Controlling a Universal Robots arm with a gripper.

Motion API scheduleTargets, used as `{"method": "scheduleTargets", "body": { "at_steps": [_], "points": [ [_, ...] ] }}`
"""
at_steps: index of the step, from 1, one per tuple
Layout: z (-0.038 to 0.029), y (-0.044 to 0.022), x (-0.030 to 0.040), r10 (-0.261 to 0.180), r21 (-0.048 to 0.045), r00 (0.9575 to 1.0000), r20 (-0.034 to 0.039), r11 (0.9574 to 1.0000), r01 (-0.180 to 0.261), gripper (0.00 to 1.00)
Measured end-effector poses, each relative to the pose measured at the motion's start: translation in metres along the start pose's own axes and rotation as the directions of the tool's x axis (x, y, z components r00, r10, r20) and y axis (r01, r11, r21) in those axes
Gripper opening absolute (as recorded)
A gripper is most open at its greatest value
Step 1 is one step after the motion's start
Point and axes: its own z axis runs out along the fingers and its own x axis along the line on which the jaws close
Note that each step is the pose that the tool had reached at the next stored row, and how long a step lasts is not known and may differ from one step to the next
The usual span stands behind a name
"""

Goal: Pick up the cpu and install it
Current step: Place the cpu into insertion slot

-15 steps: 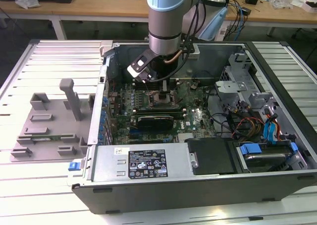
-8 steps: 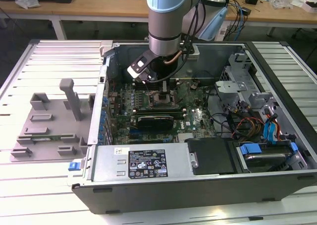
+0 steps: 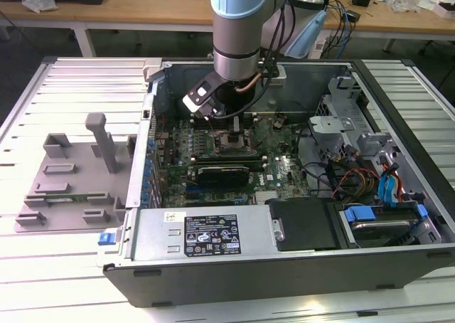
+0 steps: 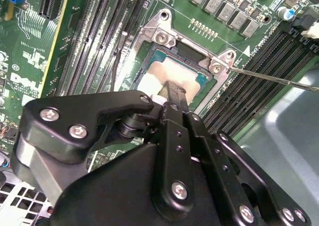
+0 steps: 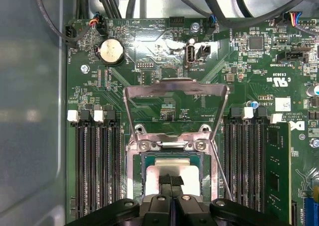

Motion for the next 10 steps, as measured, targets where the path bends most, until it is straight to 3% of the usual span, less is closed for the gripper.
{"method": "scheduleTargets", "body": {
  "at_steps": [5,6,10],
  "points": [
    [-0.0138,0.0005,0.0001,0.0,0.0008,1.0,0.0016,1.0,0.0,0.11],
    [-0.021,0.0008,0.0001,0.0,0.0009,1.0,0.0017,1.0,0.0,0.11],
    [-0.0363,0.0014,0.0004,0.0,0.0008,1.0,0.0016,1.0,0.0,0.11]
  ]
}}
